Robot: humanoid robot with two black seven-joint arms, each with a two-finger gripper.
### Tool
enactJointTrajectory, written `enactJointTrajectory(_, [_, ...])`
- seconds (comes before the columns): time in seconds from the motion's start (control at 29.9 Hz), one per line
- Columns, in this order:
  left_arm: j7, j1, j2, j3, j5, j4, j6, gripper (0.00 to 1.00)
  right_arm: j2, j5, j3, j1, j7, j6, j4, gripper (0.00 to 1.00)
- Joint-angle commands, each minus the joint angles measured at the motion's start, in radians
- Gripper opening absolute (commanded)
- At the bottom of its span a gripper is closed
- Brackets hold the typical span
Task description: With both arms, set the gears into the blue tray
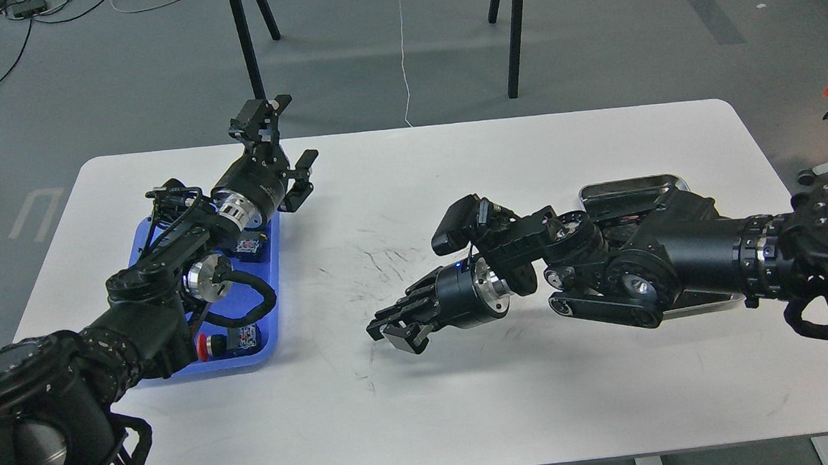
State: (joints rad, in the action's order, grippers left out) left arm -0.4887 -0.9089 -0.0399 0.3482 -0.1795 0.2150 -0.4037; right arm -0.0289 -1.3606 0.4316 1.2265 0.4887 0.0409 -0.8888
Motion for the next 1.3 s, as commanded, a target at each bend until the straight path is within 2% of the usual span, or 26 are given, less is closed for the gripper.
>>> enactJointTrajectory(0.0, [0.000, -0.002, -0.002, 0.000, 0.000, 0.000, -0.001, 1.00, 0.029, 0.000, 0.021, -0.018, 0.000, -0.044, 0.056, 0.16])
enactJointTrajectory(0.4, [0.000, -0.015, 0.000, 0.000, 0.000, 0.000, -0.001, 1.00, 0.029, 0.000, 0.084, -0.088, 0.000, -0.113, 0.226, 0.16])
enactJointTrajectory(0.6, [0.000, -0.016, 0.000, 0.000, 0.000, 0.000, -0.001, 1.00, 0.029, 0.017, 0.070, -0.087, 0.000, -0.111, 0.196, 0.15])
enactJointTrajectory(0.77, [0.000, -0.016, 0.000, 0.000, 0.000, 0.000, -0.001, 1.00, 0.029, 0.023, 0.006, -0.085, 0.000, -0.098, 0.074, 0.15])
enactJointTrajectory(1.27, [0.000, -0.024, 0.012, 0.000, 0.000, -0.002, 0.000, 1.00, 0.029, 0.020, -0.031, -0.143, 0.000, -0.111, 0.117, 0.15])
